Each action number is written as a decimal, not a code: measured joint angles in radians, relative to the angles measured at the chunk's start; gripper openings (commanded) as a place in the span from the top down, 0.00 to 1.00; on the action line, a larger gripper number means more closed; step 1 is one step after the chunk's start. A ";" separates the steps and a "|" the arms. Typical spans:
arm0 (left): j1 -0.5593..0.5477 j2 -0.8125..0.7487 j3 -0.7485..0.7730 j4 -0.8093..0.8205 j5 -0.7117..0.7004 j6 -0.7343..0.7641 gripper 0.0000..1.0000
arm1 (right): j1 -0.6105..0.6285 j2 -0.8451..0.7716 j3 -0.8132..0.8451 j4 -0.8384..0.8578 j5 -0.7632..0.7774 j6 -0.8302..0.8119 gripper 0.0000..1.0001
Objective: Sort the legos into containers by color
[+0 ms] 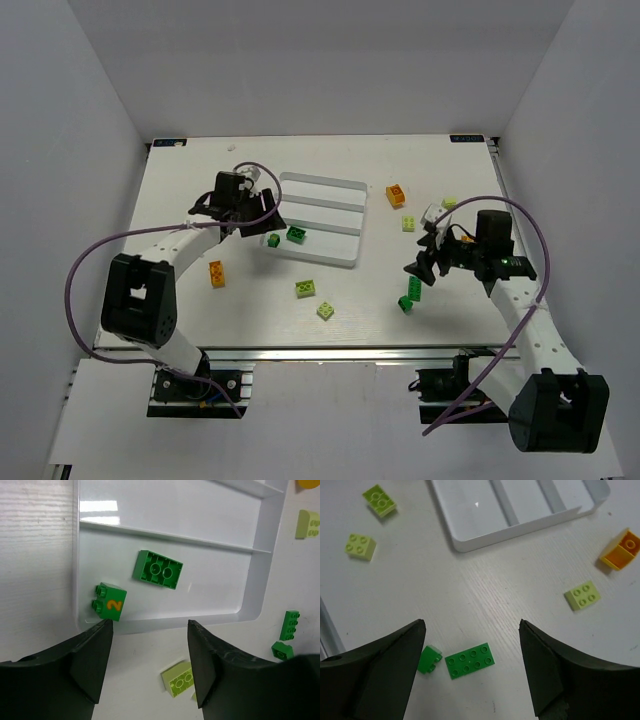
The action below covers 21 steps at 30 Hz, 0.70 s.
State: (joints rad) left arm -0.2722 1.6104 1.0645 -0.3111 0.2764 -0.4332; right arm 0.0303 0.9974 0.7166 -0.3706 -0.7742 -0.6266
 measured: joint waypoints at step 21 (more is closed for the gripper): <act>0.000 -0.634 -0.245 0.082 -0.061 0.147 0.23 | 0.111 0.134 -0.008 -0.170 0.124 -0.329 0.36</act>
State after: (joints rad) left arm -0.2722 0.9760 0.8200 -0.2291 0.2150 -0.2863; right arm 0.1413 1.1309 0.7086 -0.5404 -0.6502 -0.9554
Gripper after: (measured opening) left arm 0.769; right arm 0.657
